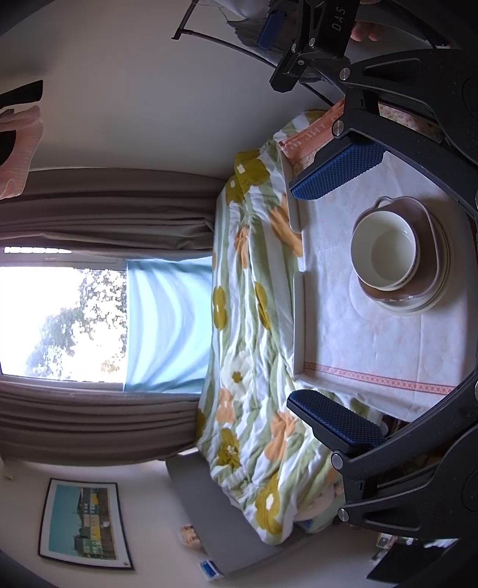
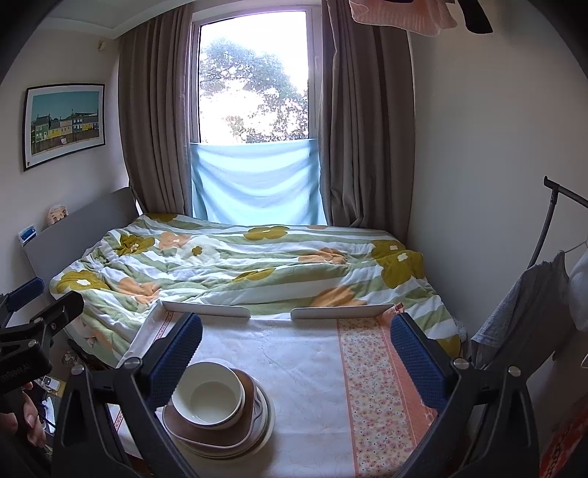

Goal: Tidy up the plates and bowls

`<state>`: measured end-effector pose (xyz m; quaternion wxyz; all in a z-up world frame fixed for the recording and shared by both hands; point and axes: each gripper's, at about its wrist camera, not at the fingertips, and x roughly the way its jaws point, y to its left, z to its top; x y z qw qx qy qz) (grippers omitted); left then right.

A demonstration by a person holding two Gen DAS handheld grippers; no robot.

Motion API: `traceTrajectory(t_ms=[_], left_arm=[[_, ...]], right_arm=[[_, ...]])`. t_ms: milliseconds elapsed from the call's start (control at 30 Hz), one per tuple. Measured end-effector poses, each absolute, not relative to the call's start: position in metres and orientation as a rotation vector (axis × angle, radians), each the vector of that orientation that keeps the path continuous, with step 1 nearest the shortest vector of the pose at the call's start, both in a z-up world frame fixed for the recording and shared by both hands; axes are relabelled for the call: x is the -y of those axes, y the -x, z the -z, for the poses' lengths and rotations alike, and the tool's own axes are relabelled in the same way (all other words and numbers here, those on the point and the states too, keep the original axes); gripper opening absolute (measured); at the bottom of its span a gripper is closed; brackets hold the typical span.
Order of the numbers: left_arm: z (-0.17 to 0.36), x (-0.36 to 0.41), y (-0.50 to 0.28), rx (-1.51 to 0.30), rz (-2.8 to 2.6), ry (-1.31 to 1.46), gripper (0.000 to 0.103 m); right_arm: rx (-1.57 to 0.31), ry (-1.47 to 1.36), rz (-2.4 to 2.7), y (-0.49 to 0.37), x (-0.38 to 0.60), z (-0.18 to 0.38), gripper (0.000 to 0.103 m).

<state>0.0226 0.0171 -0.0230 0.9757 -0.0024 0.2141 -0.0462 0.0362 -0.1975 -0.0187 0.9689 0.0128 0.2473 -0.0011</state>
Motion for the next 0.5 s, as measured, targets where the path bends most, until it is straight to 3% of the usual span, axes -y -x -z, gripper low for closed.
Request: traceTrajectory(t_ms=[500], left_arm=[[0.0204, -0.0081, -0.0188, -0.418, 0.085, 0.005, 0.103]], right_arm=[[-0.487, -0.029, 0.01, -0.0334, 0.1995, 0.0149, 0.102]])
